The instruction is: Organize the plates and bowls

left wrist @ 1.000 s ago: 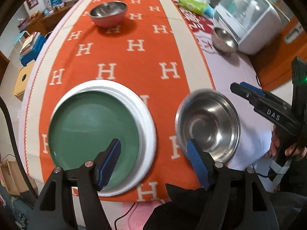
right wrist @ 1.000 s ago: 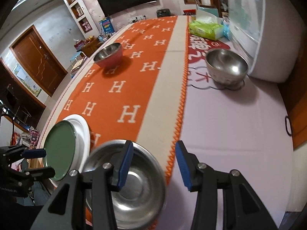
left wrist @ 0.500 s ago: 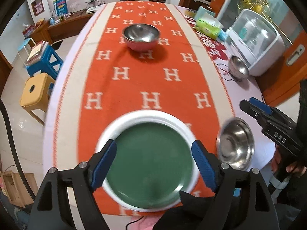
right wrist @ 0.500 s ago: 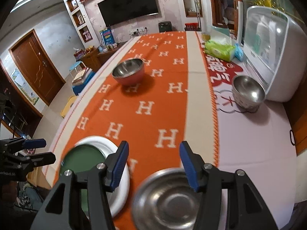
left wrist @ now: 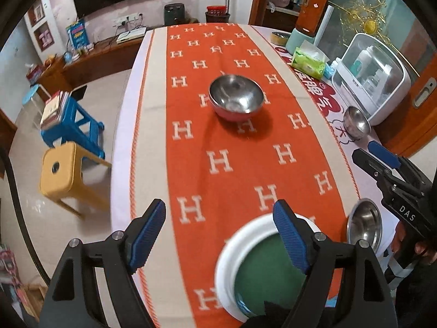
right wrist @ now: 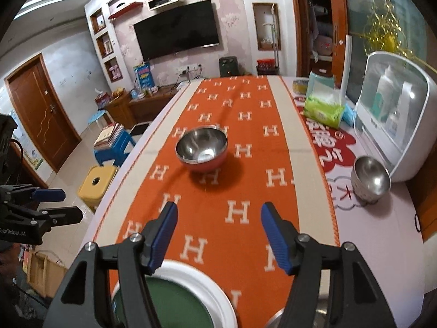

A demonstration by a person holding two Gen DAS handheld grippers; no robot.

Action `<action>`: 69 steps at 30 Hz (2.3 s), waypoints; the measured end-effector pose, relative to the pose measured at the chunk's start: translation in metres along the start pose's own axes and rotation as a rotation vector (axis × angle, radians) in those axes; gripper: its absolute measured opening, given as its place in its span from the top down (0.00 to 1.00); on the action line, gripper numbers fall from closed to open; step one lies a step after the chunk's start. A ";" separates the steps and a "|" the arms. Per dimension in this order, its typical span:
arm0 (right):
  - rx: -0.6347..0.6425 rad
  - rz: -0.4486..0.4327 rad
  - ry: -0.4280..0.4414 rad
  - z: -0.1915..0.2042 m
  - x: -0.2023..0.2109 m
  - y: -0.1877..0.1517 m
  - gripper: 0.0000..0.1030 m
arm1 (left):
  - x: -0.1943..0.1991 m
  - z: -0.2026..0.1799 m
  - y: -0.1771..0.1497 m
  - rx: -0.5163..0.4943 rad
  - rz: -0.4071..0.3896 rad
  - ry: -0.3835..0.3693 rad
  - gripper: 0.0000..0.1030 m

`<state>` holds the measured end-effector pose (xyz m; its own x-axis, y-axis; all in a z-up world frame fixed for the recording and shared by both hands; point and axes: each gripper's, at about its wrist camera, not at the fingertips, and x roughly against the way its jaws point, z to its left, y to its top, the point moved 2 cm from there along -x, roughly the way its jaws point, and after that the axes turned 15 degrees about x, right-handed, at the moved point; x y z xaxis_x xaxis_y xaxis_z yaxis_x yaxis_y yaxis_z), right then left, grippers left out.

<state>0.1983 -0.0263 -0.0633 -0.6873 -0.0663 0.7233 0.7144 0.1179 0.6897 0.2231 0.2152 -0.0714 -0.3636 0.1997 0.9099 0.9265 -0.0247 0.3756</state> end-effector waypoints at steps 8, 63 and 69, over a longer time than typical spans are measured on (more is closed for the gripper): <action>0.001 -0.014 -0.049 0.008 -0.020 0.046 0.38 | -0.009 0.016 0.066 -0.062 -0.003 0.020 0.23; -0.360 0.080 0.162 -0.027 -0.240 0.031 0.68 | -0.253 -0.019 0.146 0.124 0.126 -0.181 0.62; -0.372 0.094 0.170 -0.027 -0.241 0.027 0.76 | -0.255 -0.022 0.137 0.110 0.133 -0.182 0.72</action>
<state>0.3866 -0.0340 -0.2176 -0.6079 -0.2382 0.7574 0.7929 -0.2330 0.5631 0.4410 0.1392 -0.2481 -0.2234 0.3752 0.8996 0.9736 0.0426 0.2240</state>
